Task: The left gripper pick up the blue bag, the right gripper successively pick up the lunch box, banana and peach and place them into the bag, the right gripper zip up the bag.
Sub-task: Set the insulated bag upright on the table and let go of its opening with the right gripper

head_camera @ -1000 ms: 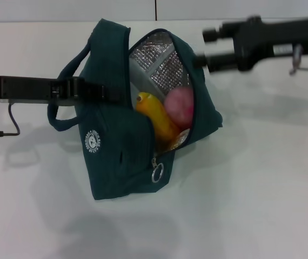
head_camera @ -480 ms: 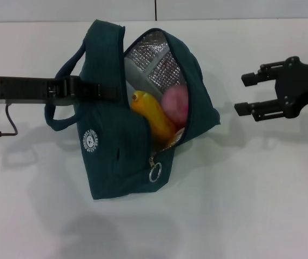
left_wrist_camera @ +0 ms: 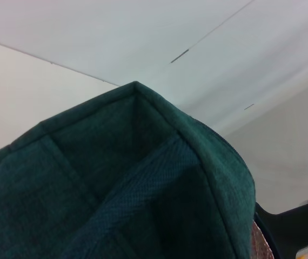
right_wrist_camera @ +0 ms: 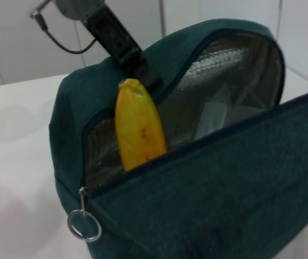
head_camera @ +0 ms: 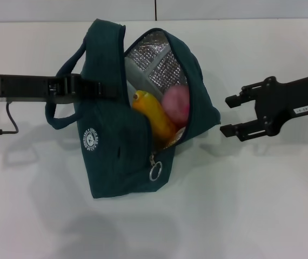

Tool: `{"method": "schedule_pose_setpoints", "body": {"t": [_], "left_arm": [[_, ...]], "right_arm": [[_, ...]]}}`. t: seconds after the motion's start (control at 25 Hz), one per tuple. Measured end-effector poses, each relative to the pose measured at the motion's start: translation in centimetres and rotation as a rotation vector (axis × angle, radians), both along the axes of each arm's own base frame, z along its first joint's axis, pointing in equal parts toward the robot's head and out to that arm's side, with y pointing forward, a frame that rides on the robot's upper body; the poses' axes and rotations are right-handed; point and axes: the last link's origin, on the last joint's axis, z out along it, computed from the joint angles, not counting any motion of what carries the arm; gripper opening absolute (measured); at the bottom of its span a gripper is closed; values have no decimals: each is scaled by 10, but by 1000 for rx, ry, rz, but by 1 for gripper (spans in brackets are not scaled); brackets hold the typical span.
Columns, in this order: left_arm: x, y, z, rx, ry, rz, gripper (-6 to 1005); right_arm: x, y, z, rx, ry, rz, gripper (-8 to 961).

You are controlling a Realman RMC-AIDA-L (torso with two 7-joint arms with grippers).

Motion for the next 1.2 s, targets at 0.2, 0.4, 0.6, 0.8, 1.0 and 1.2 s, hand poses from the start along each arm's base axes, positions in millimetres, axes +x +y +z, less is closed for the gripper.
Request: {"method": "schedule_pose_setpoints", "body": {"t": [0.2, 0.4, 0.6, 0.8, 1.0, 1.2], "left_arm": [[0, 0, 0, 2, 1, 1, 36], [0, 1, 0, 2, 1, 1, 37], [0, 1, 0, 4, 2, 1, 37], [0, 1, 0, 4, 2, 1, 37], [1, 1, 0, 4, 2, -1, 37], [1, 2, 0, 5, 2, -1, 37]], "right_arm": [[-7, 4, -6, -11, 5, 17, 636], [-11, 4, -10, -20, 4, 44, 612], [-13, 3, -14, -30, -4, 80, 589], [-15, 3, -18, -29, -23, 112, 565], [-17, 3, -17, -15, -4, 131, 318], [-19, 3, -13, 3, 6, 150, 239]]}}
